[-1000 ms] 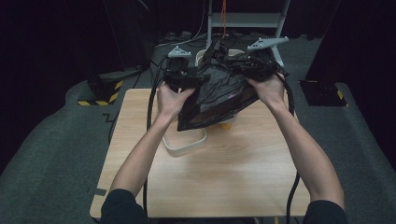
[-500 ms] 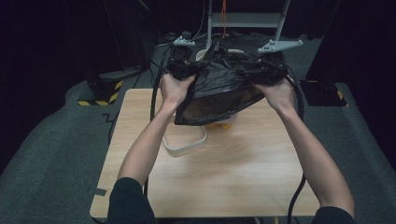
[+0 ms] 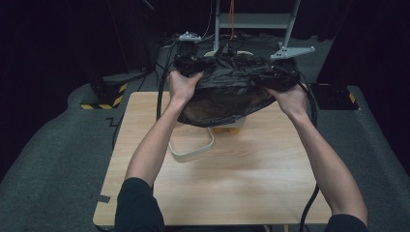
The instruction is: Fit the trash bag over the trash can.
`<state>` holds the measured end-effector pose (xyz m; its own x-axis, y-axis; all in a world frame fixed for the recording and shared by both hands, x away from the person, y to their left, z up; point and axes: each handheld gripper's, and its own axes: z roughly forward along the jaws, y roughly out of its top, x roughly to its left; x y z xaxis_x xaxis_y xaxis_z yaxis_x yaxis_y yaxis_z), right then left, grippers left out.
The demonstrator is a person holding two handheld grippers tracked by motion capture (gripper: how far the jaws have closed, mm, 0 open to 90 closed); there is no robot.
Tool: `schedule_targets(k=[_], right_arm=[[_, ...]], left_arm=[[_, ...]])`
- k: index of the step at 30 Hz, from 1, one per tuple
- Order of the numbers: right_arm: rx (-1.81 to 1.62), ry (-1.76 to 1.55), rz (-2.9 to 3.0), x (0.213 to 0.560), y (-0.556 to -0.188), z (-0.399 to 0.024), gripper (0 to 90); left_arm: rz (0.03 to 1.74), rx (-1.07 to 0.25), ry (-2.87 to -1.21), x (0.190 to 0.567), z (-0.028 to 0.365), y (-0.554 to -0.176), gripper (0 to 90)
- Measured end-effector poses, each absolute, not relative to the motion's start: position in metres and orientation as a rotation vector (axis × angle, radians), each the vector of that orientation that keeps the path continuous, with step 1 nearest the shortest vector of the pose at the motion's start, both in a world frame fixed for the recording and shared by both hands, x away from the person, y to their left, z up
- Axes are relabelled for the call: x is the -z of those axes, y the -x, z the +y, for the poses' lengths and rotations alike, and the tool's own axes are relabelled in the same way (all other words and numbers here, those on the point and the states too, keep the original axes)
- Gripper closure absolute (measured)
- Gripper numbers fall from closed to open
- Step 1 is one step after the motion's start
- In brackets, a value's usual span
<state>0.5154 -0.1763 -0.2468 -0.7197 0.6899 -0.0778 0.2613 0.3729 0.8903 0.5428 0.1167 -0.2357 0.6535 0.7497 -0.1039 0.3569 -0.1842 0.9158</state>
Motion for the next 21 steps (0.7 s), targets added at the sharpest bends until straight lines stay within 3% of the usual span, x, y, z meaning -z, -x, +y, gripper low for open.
schedule_targets(k=[5,10,16,21], right_arm=[[-1.292,-0.822,2.179,0.246,-0.514,-0.173,90.0],[-1.303,-0.860,2.163,0.243,-0.520,-0.170,90.0],[-1.305,-0.869,2.157,0.242,-0.526,-0.163,90.0],[-1.332,-0.875,2.159,0.242,-0.527,-0.163,87.5]], left_arm=[[0.857,-0.457,-1.751,0.233,0.126,-0.515,45.0],[0.827,-0.455,-1.806,0.239,0.127,-0.489,31.2],[0.856,-0.543,-1.863,0.254,0.122,-0.476,33.0],[0.842,-0.549,-1.859,0.255,0.124,-0.482,64.7]])
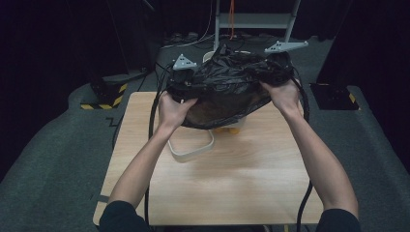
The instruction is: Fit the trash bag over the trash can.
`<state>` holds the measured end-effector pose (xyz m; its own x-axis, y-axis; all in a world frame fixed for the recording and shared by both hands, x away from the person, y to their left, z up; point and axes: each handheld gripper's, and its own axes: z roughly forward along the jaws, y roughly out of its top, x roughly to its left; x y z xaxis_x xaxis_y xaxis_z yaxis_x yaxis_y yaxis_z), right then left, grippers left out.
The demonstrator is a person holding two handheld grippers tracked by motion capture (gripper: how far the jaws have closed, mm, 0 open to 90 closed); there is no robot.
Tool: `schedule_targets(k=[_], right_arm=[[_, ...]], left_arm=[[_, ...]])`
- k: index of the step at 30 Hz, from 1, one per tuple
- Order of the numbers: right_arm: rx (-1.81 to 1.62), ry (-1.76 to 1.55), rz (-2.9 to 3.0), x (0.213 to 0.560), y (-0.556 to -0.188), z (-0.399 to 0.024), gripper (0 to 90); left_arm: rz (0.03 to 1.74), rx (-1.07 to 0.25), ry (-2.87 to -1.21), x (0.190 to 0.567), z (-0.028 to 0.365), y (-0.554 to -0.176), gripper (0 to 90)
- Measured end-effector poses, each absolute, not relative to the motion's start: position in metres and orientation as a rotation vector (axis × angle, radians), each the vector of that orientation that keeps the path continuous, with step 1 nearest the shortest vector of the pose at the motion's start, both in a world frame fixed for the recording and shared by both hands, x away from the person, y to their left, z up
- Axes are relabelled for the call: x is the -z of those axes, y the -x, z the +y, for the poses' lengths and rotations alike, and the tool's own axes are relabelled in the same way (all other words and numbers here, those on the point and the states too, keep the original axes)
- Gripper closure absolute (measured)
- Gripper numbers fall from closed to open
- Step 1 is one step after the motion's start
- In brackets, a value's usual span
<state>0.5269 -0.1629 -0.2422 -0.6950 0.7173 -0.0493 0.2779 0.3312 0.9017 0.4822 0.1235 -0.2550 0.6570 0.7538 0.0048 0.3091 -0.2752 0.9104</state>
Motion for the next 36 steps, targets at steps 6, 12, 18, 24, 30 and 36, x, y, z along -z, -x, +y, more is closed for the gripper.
schedule_targets(k=[6,12,18,24,30,36], right_arm=[[-1.378,-0.817,2.120,0.241,-0.508,-0.174,62.9],[-1.359,-0.797,2.110,0.241,-0.496,-0.184,51.1],[-1.292,-0.848,2.114,0.248,-0.507,-0.189,49.4],[-1.285,-0.810,2.098,0.249,-0.518,-0.193,89.2],[-1.289,-0.808,2.060,0.245,-0.517,-0.190,90.0],[-1.294,-0.869,2.048,0.237,-0.525,-0.185,90.0]], left_arm=[[0.873,-0.539,-1.858,0.245,0.124,-0.500,83.1],[0.895,-0.503,-1.845,0.233,0.119,-0.524,89.1],[0.888,-0.488,-1.851,0.232,0.114,-0.536,89.3],[0.866,-0.450,-1.865,0.237,0.116,-0.521,65.8],[0.878,-0.505,-1.846,0.243,0.127,-0.497,44.9],[0.850,-0.531,-1.836,0.252,0.129,-0.480,40.5]])
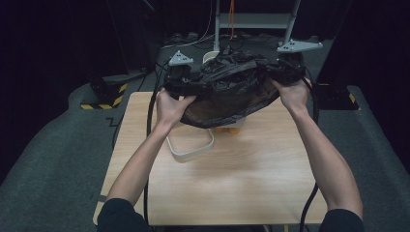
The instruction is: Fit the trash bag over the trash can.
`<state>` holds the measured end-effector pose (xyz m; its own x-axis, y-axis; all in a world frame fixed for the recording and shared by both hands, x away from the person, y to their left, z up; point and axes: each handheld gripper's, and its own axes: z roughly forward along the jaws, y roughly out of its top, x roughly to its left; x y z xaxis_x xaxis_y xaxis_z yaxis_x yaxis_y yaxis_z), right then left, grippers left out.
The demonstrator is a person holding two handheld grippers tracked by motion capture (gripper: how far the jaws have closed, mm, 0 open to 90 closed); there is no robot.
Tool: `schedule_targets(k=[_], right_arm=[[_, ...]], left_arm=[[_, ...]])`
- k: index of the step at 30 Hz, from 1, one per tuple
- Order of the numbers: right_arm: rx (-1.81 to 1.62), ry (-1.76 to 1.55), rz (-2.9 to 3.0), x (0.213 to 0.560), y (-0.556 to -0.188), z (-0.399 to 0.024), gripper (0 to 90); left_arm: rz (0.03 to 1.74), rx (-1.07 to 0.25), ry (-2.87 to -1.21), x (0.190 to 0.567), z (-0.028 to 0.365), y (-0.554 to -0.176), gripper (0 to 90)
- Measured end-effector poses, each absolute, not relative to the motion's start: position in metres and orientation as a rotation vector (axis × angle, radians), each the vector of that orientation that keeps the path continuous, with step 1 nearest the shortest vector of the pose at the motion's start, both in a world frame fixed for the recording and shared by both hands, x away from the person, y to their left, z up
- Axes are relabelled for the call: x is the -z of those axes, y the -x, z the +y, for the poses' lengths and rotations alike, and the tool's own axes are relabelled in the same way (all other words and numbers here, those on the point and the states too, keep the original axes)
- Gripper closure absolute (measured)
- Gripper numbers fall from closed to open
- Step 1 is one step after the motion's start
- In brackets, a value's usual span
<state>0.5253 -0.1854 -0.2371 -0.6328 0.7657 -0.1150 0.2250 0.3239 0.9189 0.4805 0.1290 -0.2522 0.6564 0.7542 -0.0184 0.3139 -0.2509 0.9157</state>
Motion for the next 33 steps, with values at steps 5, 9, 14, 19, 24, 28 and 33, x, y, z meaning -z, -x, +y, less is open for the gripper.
schedule_targets(k=[5,9,14,19,24,28,33], right_arm=[[-1.319,-0.906,2.039,0.231,-0.533,-0.185,90.0],[-1.341,-0.898,2.033,0.228,-0.533,-0.183,89.4],[-1.370,-0.865,2.056,0.231,-0.527,-0.188,74.1],[-1.301,-0.838,2.061,0.238,-0.520,-0.193,60.3],[-1.264,-0.822,2.104,0.245,-0.528,-0.194,73.2],[-1.266,-0.815,2.095,0.247,-0.535,-0.191,88.0],[-1.317,-0.822,2.046,0.238,-0.537,-0.194,89.2]], left_arm=[[0.864,-0.582,-1.827,0.254,0.133,-0.481,57.8],[0.866,-0.621,-1.782,0.252,0.138,-0.488,75.2],[0.872,-0.623,-1.756,0.245,0.139,-0.499,86.4],[0.868,-0.615,-1.761,0.236,0.138,-0.510,88.2],[0.869,-0.575,-1.755,0.233,0.137,-0.521,88.6],[0.894,-0.548,-1.739,0.232,0.141,-0.532,88.9],[0.912,-0.555,-1.755,0.230,0.142,-0.545,88.9]])
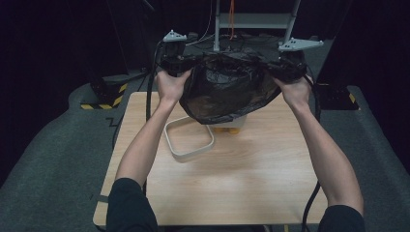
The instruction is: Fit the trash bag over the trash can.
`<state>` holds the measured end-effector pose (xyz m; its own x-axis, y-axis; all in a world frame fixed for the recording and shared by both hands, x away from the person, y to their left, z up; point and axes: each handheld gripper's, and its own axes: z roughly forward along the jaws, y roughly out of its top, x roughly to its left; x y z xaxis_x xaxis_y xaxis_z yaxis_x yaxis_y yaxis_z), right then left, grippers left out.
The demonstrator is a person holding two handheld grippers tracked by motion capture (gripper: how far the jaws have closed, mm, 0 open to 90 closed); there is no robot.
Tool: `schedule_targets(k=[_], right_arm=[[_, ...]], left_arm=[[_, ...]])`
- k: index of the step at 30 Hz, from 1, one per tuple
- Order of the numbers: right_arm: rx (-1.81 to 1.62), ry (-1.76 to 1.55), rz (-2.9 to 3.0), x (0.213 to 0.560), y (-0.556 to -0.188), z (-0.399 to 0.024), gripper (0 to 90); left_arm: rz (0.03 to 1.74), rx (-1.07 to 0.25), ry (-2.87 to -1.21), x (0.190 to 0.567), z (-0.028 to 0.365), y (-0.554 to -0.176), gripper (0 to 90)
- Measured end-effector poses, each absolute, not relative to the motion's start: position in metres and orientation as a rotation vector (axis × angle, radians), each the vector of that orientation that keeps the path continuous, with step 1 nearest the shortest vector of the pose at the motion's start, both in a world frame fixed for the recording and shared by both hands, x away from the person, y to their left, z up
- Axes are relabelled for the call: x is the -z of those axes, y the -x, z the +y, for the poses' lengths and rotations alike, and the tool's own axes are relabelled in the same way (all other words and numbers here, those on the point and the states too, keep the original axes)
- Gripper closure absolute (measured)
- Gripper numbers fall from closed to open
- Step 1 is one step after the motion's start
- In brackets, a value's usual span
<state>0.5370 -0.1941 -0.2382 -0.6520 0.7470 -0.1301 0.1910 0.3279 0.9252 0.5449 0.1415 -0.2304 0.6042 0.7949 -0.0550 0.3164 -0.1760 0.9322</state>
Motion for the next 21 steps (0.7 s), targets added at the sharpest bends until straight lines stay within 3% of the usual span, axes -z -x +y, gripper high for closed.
schedule_targets(k=[21], right_arm=[[-1.218,-0.961,1.990,0.237,-0.595,-0.175,90.0]], left_arm=[[1.018,-0.586,-1.764,0.244,0.137,-0.604,89.2]])
